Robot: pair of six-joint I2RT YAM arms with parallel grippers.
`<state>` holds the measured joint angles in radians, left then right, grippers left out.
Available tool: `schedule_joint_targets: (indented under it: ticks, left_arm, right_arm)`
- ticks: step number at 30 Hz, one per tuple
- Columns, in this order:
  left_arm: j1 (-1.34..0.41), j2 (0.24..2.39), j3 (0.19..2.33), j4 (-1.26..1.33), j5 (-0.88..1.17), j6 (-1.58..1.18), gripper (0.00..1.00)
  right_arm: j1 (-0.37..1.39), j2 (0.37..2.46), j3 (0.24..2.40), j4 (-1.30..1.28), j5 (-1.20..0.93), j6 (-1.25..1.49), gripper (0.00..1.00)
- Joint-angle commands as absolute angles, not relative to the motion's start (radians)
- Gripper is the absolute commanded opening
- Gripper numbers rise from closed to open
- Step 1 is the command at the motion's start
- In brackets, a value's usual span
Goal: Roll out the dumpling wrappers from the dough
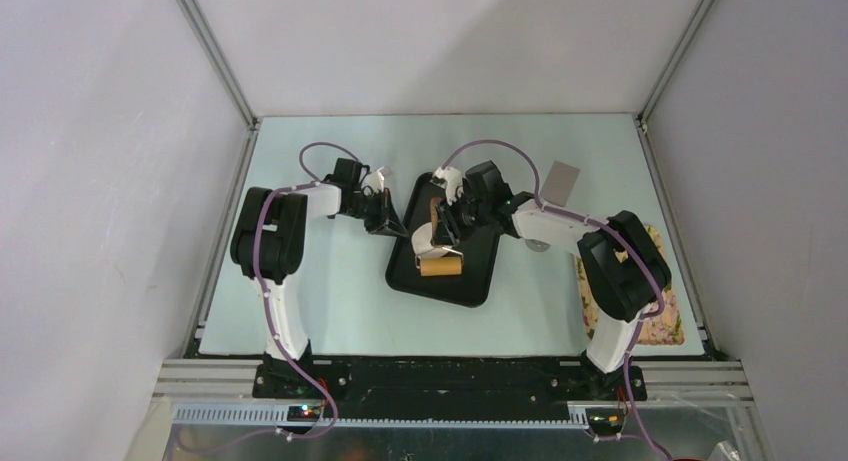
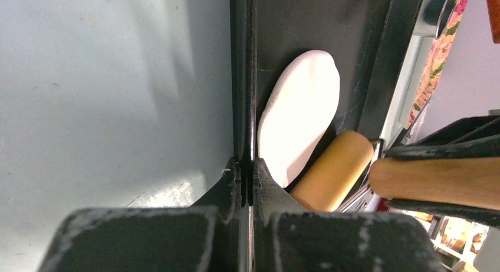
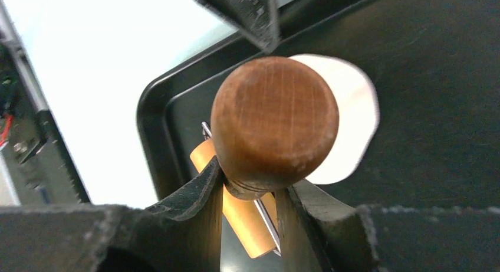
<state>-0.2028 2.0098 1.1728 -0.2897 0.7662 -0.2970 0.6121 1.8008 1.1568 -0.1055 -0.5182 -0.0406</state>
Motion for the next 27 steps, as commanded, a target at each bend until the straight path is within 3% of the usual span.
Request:
schedule_joint_targets:
  ticks: [1,7,11,27]
  left_arm:
    - [-0.193,2.044,1.164,-0.368,0.742,-0.265,0.00]
    - [-0.193,2.044,1.164,-0.368,0.745,-0.265,0.00]
    - [-0.192,2.046,1.166,-0.369,0.750,-0.265,0.00]
    - [-0.191,2.046,1.165,-0.368,0.756,-0.264,0.00]
  right_arm:
    - [0.621,1.829,1.096,-0.251,-0.482,-0.093,0.00]
    - [0.596,1.699,1.143,-0.254,-0.571,-0.102,0.00]
    - [0.511,1.649,1.288,-0.220,-0.618,-0.017,0.00]
    - [0.585,1.929,1.470,-0.222,-0.444,0.069,0.00]
